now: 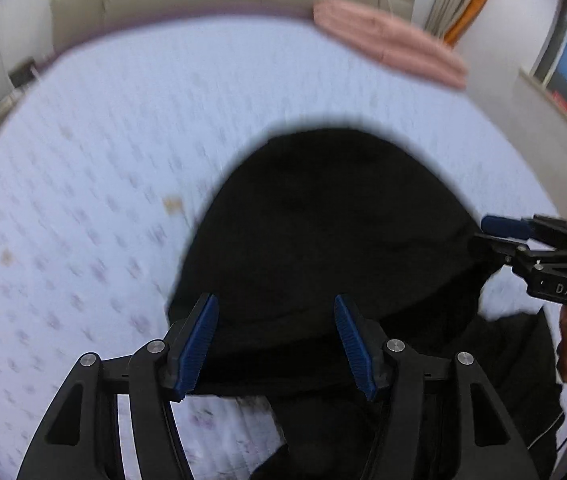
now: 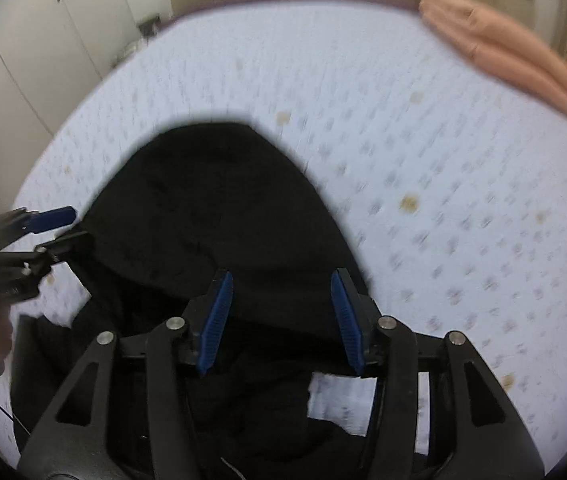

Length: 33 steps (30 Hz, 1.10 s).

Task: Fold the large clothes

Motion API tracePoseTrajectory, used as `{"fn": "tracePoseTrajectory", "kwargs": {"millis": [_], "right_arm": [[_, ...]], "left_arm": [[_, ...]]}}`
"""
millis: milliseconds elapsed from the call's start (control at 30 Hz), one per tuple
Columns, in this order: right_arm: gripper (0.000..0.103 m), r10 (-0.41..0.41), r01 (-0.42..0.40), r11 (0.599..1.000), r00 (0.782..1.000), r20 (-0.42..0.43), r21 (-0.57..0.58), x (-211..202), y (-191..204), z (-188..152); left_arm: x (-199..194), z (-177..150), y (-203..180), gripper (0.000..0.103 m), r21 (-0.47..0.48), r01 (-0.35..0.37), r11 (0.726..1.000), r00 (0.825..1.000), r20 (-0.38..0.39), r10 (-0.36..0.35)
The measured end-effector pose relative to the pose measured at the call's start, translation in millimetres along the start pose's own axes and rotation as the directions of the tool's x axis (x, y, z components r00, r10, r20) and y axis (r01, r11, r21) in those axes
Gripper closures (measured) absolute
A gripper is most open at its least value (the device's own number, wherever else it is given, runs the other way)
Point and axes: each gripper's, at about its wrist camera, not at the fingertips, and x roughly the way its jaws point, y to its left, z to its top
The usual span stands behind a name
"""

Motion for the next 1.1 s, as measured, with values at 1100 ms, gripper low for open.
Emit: {"fn": "tracePoseTrajectory", "kwargs": {"millis": [1100], "right_arm": [[0.045,0.373,-0.324,0.895,0.92,-0.117,0.305,37.5,-83.0,-28.1]], "left_arm": [[25.3,-12.1,71.4,0.039,-0.246,0.187,0.951,0.977,-0.055,-0.206]]}}
